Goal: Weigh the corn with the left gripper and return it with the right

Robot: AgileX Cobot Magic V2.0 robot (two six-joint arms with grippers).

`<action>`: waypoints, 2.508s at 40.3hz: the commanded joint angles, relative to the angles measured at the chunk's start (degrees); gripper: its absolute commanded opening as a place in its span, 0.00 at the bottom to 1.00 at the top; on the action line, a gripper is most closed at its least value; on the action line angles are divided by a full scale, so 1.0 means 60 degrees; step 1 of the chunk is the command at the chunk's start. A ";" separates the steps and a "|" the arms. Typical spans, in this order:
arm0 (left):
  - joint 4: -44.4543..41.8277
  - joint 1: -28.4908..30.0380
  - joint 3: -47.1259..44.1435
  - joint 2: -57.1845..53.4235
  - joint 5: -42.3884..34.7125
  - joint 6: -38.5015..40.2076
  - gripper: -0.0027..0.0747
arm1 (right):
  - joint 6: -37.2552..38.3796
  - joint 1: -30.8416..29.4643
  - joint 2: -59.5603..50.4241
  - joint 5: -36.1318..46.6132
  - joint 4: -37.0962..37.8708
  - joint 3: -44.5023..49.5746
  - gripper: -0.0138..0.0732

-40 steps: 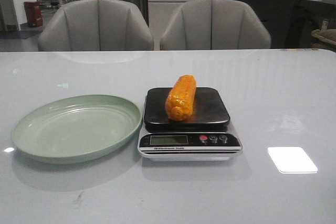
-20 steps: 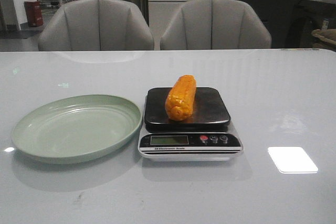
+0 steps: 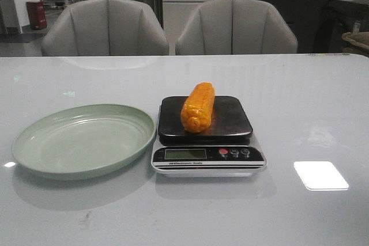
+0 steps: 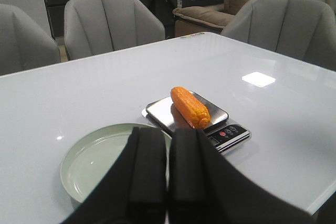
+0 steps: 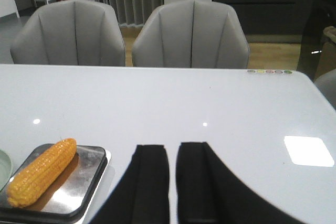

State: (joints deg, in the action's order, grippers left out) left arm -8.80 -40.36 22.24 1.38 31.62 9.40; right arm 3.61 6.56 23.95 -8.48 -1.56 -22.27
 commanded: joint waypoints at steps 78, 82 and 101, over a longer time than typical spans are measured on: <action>-0.0045 -0.0004 0.0230 0.0114 -0.0783 -0.0008 0.19 | 0.7593 0.5355 1.3946 -0.7510 0.2397 -1.2513 0.86; -0.0045 -0.0004 0.0230 0.0114 -0.0783 -0.0008 0.19 | 0.7687 0.5279 1.4319 -0.7897 0.2152 -1.2761 0.86; -0.0045 -0.0004 0.0230 0.0114 -0.0783 -0.0008 0.19 | 0.7994 0.4793 1.5243 -0.7970 0.1040 -1.2750 0.86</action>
State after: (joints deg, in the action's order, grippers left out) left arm -8.80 -40.36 22.24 1.38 31.62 9.40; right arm 51.84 35.69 118.08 -57.05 4.93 -97.00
